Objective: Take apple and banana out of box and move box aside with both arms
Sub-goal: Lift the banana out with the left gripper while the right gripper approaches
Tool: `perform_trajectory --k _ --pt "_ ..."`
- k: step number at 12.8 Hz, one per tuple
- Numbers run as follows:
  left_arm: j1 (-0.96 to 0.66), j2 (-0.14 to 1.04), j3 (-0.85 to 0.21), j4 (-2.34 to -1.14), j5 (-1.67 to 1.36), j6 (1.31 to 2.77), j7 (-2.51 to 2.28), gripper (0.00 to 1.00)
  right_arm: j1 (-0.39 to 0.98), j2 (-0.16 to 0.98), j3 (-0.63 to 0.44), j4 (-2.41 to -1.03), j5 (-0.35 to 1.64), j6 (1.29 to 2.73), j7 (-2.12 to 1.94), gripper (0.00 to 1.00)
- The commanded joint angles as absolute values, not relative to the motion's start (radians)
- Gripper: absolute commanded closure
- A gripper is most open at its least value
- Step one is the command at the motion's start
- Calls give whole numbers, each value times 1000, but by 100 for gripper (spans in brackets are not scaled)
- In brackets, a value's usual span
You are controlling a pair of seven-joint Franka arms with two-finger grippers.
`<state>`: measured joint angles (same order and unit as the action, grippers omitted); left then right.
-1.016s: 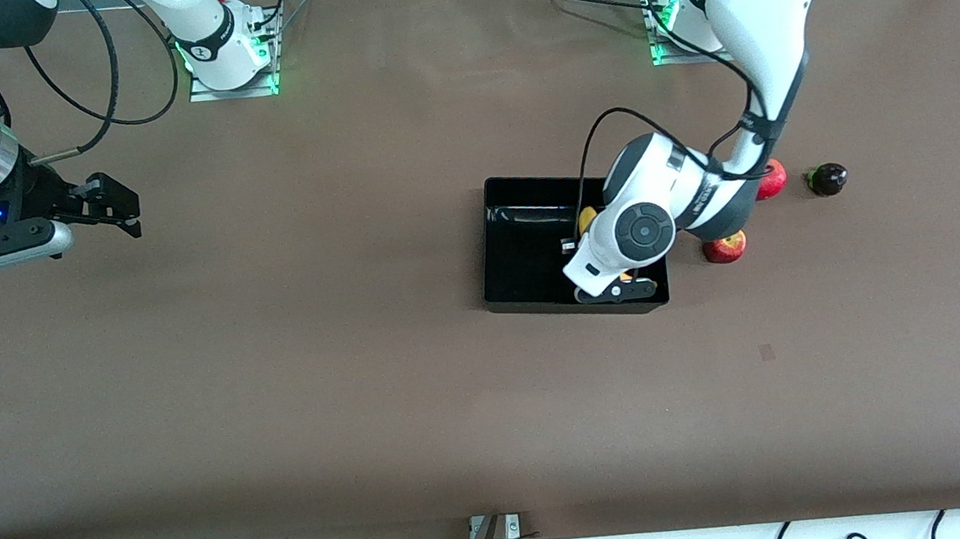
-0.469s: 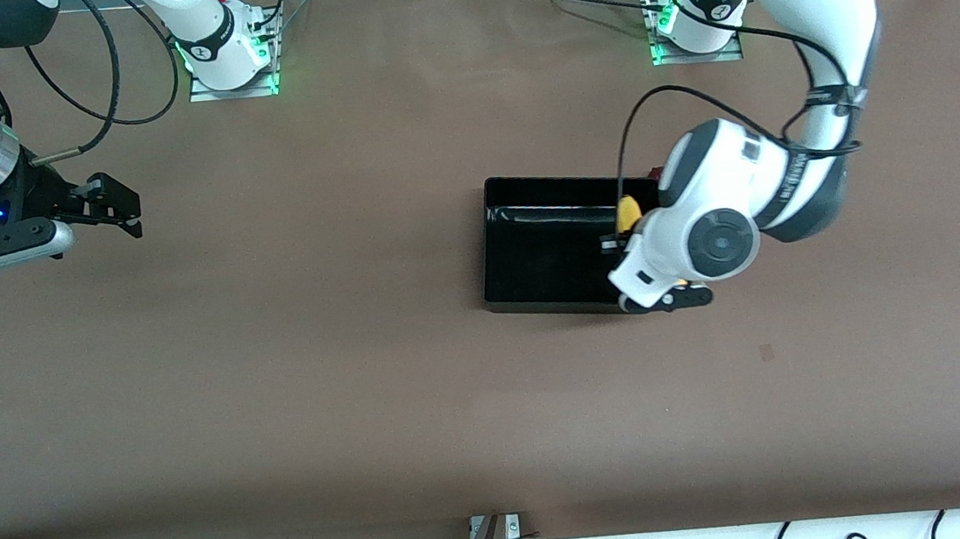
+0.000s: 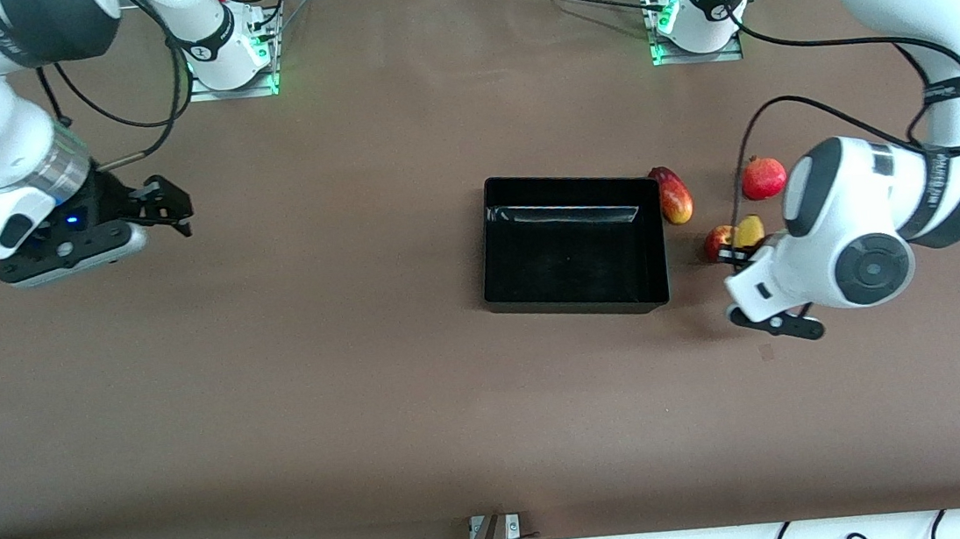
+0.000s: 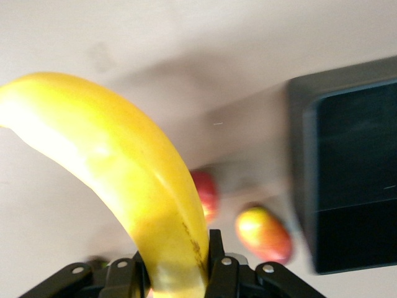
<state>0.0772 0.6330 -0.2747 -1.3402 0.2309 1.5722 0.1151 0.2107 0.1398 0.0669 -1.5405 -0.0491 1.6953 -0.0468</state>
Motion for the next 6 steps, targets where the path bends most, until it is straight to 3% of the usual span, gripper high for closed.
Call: perform_trajectory --k 1,4,6 --pt "200 685 -287 -1348 356 1601 344 100 239 196 61 -1536 -49 1695 -58 0" --pt "297 706 -287 -1472 357 1828 510 100 302 238 66 -1534 -11 1706 1 0" --pt "314 706 -287 -1543 357 1890 531 98 337 294 66 -1529 23 1745 194 0"
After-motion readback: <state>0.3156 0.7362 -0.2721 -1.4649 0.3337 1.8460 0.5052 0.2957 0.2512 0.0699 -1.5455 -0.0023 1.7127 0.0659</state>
